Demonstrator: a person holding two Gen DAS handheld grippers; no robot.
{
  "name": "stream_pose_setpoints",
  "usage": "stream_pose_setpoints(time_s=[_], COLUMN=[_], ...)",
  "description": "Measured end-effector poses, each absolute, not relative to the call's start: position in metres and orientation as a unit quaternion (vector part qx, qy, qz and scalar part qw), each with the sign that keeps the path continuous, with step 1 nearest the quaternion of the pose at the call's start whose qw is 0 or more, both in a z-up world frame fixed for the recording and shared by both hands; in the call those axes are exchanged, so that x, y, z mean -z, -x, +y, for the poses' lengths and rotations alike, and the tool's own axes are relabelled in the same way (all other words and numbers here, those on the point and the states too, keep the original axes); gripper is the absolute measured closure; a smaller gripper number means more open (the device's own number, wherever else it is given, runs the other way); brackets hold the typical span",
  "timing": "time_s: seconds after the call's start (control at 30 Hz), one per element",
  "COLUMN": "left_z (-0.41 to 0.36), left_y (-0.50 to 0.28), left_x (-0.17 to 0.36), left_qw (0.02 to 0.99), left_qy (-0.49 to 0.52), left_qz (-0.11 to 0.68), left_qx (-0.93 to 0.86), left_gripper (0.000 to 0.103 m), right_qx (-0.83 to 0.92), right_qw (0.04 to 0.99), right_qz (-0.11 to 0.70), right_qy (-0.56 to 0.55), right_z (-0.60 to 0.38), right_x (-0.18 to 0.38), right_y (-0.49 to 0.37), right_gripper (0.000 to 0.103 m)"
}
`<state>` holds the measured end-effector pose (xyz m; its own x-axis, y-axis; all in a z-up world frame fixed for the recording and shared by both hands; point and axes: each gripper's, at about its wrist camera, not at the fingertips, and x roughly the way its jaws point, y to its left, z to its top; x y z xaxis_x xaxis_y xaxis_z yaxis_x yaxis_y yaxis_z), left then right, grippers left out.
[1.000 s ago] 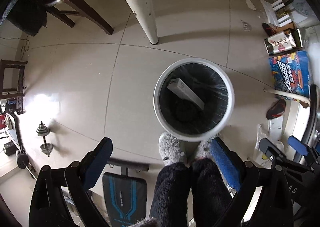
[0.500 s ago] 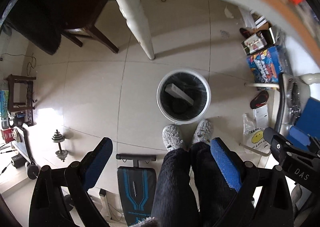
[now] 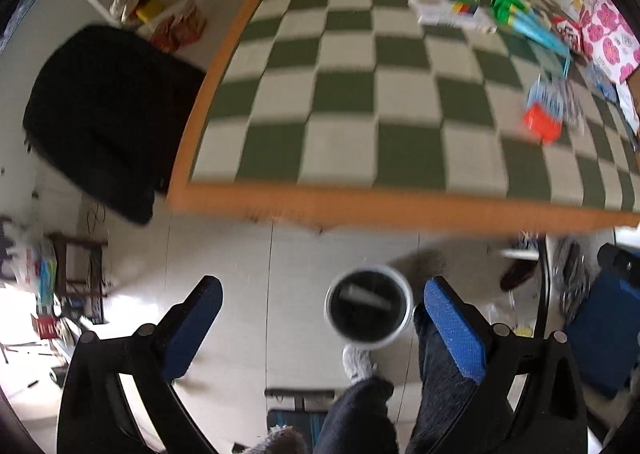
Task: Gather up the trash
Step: 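Grasp the milk carton with the left gripper while the right grasps the blister pack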
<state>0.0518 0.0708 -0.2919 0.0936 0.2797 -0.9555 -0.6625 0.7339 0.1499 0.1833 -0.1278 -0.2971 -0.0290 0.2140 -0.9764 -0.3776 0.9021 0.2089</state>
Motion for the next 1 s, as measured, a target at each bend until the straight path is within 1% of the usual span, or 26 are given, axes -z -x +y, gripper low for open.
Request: stream_pose_setpoints(time_s=[0.1, 0.23, 0.33, 0.43, 0.5, 0.53, 0.57, 0.6, 0.63, 0.7, 0.83, 1.0], left_z=[0.077, 0.064, 0.046, 0.026, 0.017, 0.014, 0.013, 0.013, 0.016, 0.026, 0.069, 0.114], left_y=[-0.117, -0.218, -0.289, -0.338, -0.359, -0.367, -0.372, -0.374, -0.376, -0.374, -0.350, -0.326], left_x=[0.286, 0.287, 0.310, 0.340, 0.358, 0.367, 0.373, 0.379, 0.383, 0.383, 0.371, 0.376], left_qw=[0.731, 0.736, 0.727, 0.710, 0.698, 0.691, 0.686, 0.681, 0.678, 0.676, 0.671, 0.643], left_qy=[0.147, 0.151, 0.143, 0.119, 0.105, 0.096, 0.093, 0.090, 0.095, 0.121, 0.156, 0.187], left_qz=[0.589, 0.608, 0.639, 0.674, 0.692, 0.701, 0.707, 0.712, 0.714, 0.711, 0.689, 0.682], left_qx=[-0.313, -0.257, -0.208, -0.169, -0.153, -0.147, -0.143, -0.144, -0.144, -0.151, -0.227, -0.293], left_gripper=[0.000, 0.000, 0.000, 0.001, 0.003, 0.010, 0.026, 0.036, 0.055, 0.056, 0.056, 0.056], right_qx=[-0.191, -0.163, -0.146, -0.126, -0.116, -0.114, -0.112, -0.111, -0.112, -0.119, -0.142, -0.178], right_qw=[0.705, 0.705, 0.707, 0.700, 0.695, 0.693, 0.690, 0.685, 0.683, 0.677, 0.669, 0.657], right_qz=[0.682, 0.690, 0.690, 0.702, 0.709, 0.711, 0.714, 0.718, 0.721, 0.725, 0.728, 0.730], right_qy=[0.044, 0.033, 0.043, 0.040, 0.041, 0.041, 0.042, 0.043, 0.044, 0.043, 0.043, 0.062], right_z=[-0.126, -0.119, -0.119, -0.126, -0.132, -0.134, -0.136, -0.137, -0.137, -0.134, -0.112, -0.053], right_x=[0.301, 0.313, 0.324, 0.339, 0.349, 0.353, 0.358, 0.362, 0.365, 0.370, 0.376, 0.390], right_y=[-0.253, -0.338, -0.394, -0.438, -0.461, -0.468, -0.475, -0.483, -0.488, -0.494, -0.497, -0.484], right_gripper=[0.004, 0.004, 0.004, 0.004, 0.004, 0.004, 0.004, 0.004, 0.004, 0.004, 0.004, 0.004])
